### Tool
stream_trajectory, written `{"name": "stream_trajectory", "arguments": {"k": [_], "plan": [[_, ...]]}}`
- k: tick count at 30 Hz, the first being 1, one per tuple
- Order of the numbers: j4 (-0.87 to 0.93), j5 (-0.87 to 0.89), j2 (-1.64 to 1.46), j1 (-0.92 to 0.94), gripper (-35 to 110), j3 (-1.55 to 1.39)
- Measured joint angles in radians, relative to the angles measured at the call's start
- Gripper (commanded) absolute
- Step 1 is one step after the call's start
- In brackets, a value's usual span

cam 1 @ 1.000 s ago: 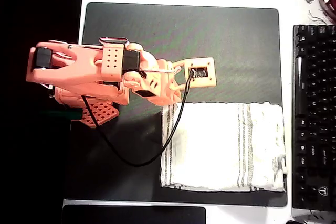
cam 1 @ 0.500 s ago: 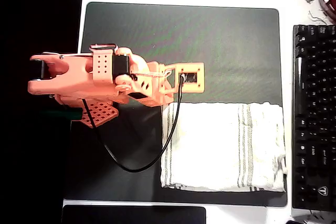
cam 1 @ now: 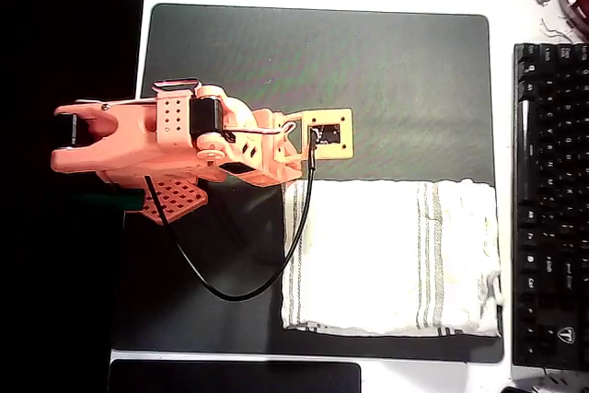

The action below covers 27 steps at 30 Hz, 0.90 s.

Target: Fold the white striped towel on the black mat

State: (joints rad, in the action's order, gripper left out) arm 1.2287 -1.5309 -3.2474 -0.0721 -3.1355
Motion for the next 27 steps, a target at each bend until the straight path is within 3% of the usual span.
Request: {"name": "stream_trajectory", "arguments": {"k": [13,27], "plan": [[0.137,-0.049,-0.078,0.012,0,0.000],[0.140,-0.028,-0.089,0.031,1,0.000]]}}
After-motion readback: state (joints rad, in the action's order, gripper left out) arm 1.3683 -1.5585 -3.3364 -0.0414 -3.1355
